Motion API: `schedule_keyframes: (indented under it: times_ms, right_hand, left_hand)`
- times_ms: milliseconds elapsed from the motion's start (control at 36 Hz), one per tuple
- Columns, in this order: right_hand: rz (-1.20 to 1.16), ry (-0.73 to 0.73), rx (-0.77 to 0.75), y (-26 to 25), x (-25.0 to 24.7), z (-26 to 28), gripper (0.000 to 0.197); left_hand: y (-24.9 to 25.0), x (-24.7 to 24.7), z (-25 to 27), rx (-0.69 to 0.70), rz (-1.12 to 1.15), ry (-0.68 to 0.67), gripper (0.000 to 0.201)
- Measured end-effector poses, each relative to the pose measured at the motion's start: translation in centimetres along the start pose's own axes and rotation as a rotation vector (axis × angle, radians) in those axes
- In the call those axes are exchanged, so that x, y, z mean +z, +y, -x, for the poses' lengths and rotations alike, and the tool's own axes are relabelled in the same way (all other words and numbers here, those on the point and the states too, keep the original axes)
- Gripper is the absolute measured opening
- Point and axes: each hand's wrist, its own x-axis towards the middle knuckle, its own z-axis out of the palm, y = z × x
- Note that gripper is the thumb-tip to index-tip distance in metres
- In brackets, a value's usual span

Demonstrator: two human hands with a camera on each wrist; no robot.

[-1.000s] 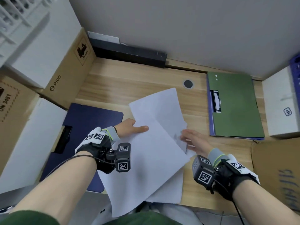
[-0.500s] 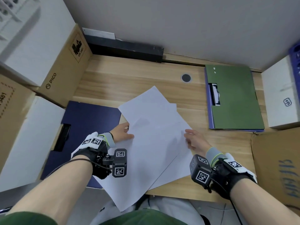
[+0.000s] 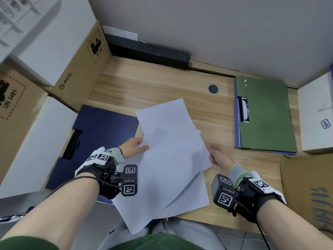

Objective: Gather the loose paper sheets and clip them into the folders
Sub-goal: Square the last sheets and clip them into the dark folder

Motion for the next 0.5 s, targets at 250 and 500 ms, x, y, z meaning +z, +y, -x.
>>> schedule_keyframes:
  times_ms: [250,500]
  right_hand:
    - [0.13,-0.077,-0.026,-1.3,0.9,0.0,0.045]
    - [0.149,-0.191,0.034,-0.9,1.1,0.5,0.018]
  left_hand:
    - [0.2,-0.1,0.3,-0.016,0.118,-0.069,0.023]
    - [-0.2,-0.2,0.3,-0.016,0.17,0.002,0.026]
